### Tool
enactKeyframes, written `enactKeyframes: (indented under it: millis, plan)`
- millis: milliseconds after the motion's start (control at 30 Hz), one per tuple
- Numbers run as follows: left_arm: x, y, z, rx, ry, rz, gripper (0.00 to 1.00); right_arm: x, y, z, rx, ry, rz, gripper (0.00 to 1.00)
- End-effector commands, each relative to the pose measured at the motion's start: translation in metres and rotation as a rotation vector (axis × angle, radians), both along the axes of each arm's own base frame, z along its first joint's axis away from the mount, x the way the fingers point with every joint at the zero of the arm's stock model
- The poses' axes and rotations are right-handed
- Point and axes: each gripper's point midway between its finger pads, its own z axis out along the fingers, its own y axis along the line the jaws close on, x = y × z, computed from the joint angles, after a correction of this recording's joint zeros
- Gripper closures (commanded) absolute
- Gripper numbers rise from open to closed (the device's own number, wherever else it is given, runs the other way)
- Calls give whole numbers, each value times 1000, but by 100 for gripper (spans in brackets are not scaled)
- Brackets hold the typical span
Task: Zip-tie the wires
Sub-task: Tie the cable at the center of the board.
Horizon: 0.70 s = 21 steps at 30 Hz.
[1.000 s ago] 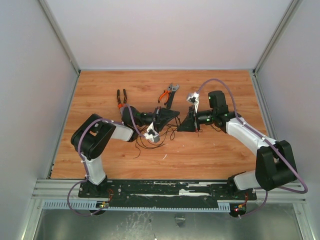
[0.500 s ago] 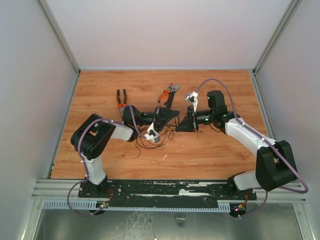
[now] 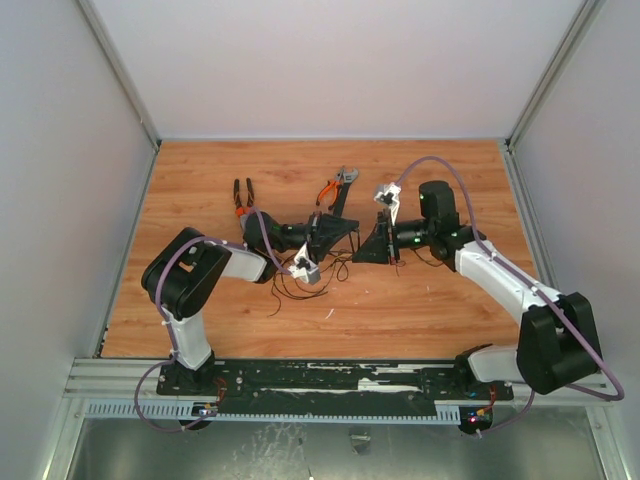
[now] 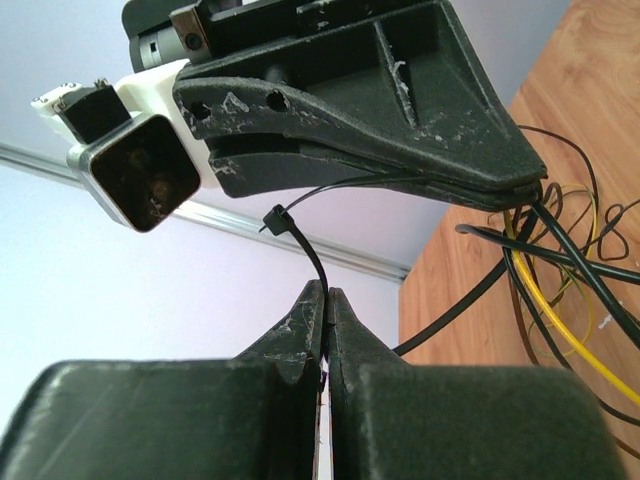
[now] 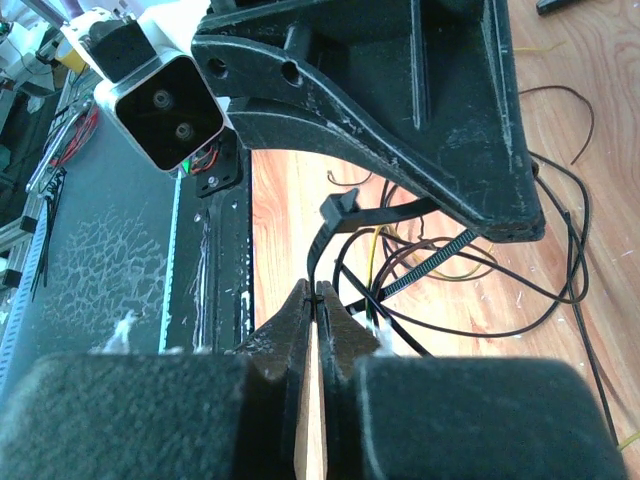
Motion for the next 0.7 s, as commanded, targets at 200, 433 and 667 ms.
enactKeyframes:
  millis: [200,433,667]
  plan:
    - [-3,-3,11,-43,-52,13,100,12,1,9,-2,0,-23,95]
    - [-2,-6,0,-32,-40,21,100,14,-2,14,-2,-12,-36,91]
    - [-2,-6,-3,-28,-39,23,100,16,-6,14,-7,-8,-52,95]
